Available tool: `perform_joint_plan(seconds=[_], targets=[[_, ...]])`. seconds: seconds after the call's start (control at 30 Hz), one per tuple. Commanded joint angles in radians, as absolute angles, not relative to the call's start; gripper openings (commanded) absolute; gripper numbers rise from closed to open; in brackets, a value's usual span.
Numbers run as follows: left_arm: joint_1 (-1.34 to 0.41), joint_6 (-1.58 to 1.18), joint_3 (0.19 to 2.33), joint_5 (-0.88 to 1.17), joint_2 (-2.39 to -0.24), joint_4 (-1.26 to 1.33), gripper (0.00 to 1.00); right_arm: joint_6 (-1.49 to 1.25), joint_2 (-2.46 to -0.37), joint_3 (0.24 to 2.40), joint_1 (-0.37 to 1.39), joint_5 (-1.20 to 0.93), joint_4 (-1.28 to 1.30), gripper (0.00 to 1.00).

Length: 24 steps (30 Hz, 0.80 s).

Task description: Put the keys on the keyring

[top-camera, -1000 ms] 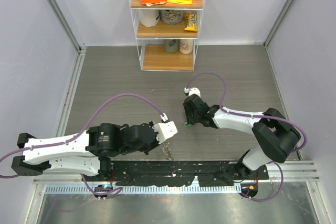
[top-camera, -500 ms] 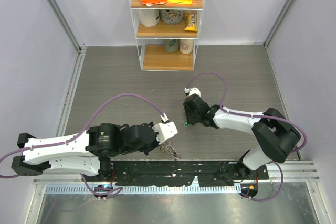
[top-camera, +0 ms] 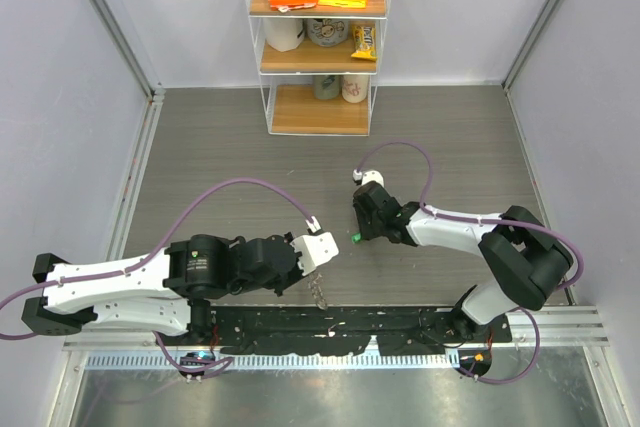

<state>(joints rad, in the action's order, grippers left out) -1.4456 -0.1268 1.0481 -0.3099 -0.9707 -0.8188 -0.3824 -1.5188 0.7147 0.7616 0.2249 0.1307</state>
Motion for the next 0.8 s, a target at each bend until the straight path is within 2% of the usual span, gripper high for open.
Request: perform_joint_plan(seconds=[0.0, 0.13, 0.53, 0.6, 0.63, 0.77], targets=[[-1.45, -0.126, 1.072, -0.301, -0.96, -0.75, 0.0, -0.396, -1.503, 0.704, 0.758, 0.218, 0.109, 0.25], [-1.45, -0.126, 1.071, -0.301, -0.96, -0.747, 0.0, -0.394, -1.486, 0.699, 0.758, 0.219, 0.104, 0.06], [-1.45, -0.126, 1.069, -0.295, -0.966, -0.736, 0.0, -0.403, -1.358, 0.65, 0.758, 0.227, 0.094, 0.06], [-1.45, -0.126, 1.072, -0.295, -0.971, -0.739, 0.0, -0.411, -1.332, 0.649, 0.758, 0.215, 0.109, 0.11], [-1.45, -0.126, 1.075, -0.293, -0.974, -0.741, 0.0, -0.416, -1.316, 0.649, 0.758, 0.207, 0.117, 0.22], [-1.45, -0.124, 1.075, -0.293, -0.976, -0.736, 0.0, -0.475, -1.281, 0.626, 0.773, 0.166, 0.106, 0.42]])
